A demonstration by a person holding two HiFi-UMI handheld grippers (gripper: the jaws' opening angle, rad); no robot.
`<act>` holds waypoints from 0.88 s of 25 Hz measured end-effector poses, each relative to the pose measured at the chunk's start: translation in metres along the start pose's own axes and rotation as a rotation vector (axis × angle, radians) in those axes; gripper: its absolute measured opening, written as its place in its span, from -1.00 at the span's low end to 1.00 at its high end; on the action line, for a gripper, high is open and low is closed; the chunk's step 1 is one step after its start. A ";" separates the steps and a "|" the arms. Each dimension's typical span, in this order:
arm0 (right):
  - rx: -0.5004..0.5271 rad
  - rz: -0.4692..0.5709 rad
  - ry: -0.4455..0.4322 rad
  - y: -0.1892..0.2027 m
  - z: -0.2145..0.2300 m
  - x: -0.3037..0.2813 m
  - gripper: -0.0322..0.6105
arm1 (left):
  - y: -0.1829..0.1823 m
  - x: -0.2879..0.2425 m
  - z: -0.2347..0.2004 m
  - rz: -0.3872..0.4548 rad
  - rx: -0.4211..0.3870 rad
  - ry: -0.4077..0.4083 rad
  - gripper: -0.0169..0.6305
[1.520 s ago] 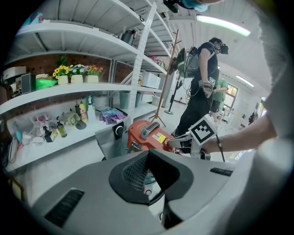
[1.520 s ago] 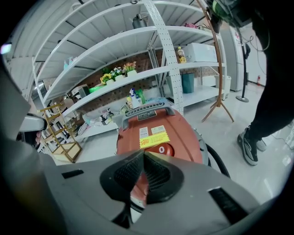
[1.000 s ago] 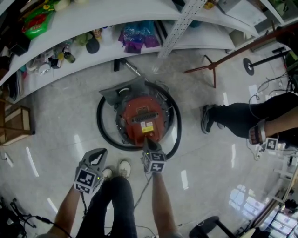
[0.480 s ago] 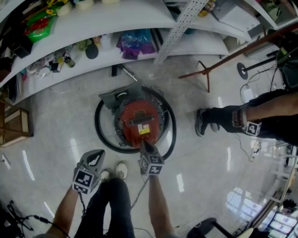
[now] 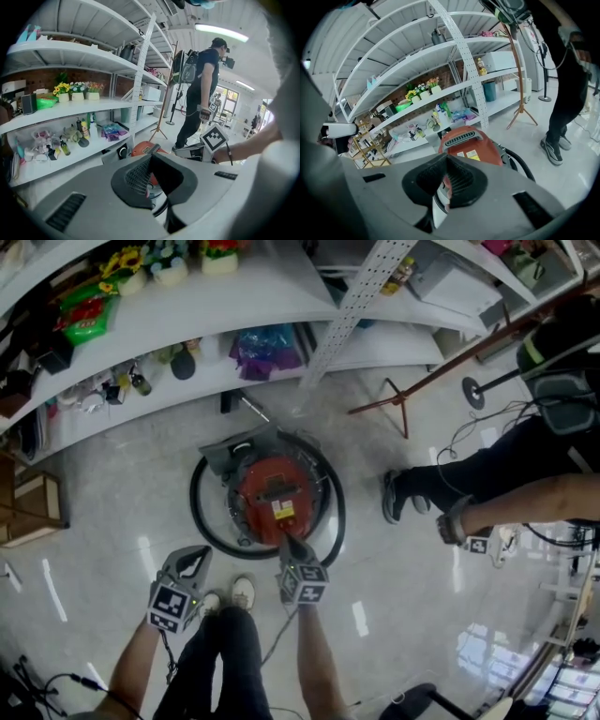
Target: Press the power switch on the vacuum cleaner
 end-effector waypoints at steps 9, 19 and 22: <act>0.003 0.052 -0.020 -0.045 -0.028 0.026 -0.86 | -0.042 0.009 0.005 0.050 -0.019 0.010 -0.93; 0.005 0.125 -0.031 -0.098 -0.058 0.070 -0.87 | -0.090 0.023 0.017 0.096 -0.042 0.023 -0.93; 0.008 0.152 -0.032 -0.113 -0.065 0.084 -0.86 | -0.105 0.029 0.023 0.105 -0.051 0.032 -0.93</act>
Point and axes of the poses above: the fingertips, and each gripper's own axes: x backward along the fingers, z to its right, y out of its underside, the point moved 2 cm from there along x, backward along the fingers, and after that the axes turned 14 degrees about z, right-handed, at the moved point
